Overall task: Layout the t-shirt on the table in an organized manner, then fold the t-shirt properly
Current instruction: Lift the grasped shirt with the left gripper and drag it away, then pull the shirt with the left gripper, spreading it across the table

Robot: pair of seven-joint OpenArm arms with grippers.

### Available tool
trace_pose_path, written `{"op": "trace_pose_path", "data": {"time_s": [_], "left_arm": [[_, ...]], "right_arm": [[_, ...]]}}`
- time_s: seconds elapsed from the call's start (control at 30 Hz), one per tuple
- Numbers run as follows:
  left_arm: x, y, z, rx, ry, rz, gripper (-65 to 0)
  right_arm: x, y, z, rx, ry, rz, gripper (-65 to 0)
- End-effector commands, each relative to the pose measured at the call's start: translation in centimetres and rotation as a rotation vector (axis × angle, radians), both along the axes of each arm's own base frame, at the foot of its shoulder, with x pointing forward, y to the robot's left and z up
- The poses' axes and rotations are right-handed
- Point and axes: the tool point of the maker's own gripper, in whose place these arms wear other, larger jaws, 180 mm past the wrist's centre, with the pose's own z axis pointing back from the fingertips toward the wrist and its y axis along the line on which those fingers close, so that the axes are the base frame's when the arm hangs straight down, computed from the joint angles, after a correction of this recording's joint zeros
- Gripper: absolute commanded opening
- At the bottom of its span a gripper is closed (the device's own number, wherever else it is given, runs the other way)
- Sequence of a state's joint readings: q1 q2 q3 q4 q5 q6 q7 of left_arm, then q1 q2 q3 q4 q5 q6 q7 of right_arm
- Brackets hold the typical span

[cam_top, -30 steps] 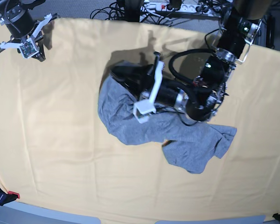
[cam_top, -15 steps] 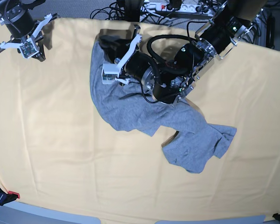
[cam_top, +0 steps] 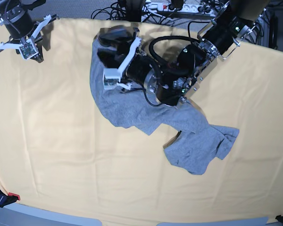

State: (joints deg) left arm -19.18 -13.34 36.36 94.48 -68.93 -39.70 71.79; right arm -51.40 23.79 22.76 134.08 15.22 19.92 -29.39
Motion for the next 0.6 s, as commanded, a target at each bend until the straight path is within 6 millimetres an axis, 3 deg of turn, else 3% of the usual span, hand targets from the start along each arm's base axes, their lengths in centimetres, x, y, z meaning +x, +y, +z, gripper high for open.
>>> {"op": "trace_pose_path", "data": {"time_s": [0.0,0.23,0.4,0.57], "left_arm": [[1.1,-0.4,2.4,-0.086,-0.006,0.021,-25.6],[7.3,2.4,6.1,-0.195,-0.059,0.236,-25.6],[11.6,6.8,7.7,-0.213,-0.122,0.41,-25.6],[13.6,11.8,7.3,-0.123,-0.176,0.505,-25.6]], "right_arm": [[0.3,0.2,0.8,0.002,-0.031,0.01,-65.0],[0.3,0.2,0.8,0.003,-0.031,0.01,-65.0],[0.3,0.2,0.8,0.002,-0.031,0.01,-65.0],[0.3,0.2,0.9,0.003,-0.031,0.01,-65.0]]}}
